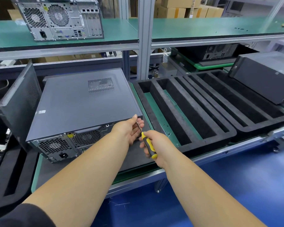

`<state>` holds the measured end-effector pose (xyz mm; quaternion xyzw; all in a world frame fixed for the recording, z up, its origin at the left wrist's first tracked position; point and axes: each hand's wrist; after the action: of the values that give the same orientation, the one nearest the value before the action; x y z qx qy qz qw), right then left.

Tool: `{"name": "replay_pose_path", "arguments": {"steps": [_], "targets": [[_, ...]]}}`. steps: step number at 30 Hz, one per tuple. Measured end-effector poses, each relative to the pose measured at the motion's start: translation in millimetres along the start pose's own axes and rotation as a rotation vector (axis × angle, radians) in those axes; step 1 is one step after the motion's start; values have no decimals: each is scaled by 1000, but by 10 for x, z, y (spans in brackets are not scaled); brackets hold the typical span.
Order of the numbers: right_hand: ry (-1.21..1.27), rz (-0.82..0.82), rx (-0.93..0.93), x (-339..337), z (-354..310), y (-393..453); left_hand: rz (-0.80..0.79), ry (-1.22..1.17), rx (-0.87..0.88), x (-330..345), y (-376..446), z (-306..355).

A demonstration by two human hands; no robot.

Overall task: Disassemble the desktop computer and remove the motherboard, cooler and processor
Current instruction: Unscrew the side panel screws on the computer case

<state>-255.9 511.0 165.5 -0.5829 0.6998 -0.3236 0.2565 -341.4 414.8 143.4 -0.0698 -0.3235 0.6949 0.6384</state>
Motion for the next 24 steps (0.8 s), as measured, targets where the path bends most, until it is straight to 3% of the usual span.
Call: {"name": "replay_pose_path", "arguments": {"steps": [13, 24], "targets": [[-90, 58, 76, -196, 29, -3, -89, 31, 27, 5, -74, -63], [127, 210, 41, -998, 67, 146, -200, 361, 28, 668, 11, -665]]}}
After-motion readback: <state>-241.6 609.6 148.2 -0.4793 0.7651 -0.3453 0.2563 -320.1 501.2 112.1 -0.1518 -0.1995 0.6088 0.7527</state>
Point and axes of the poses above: each hand's wrist, its own y-axis towards the middle knuckle, its own x-axis out of the palm, z = x × y, and after that the axes turned 8 degrees about x, right-handed
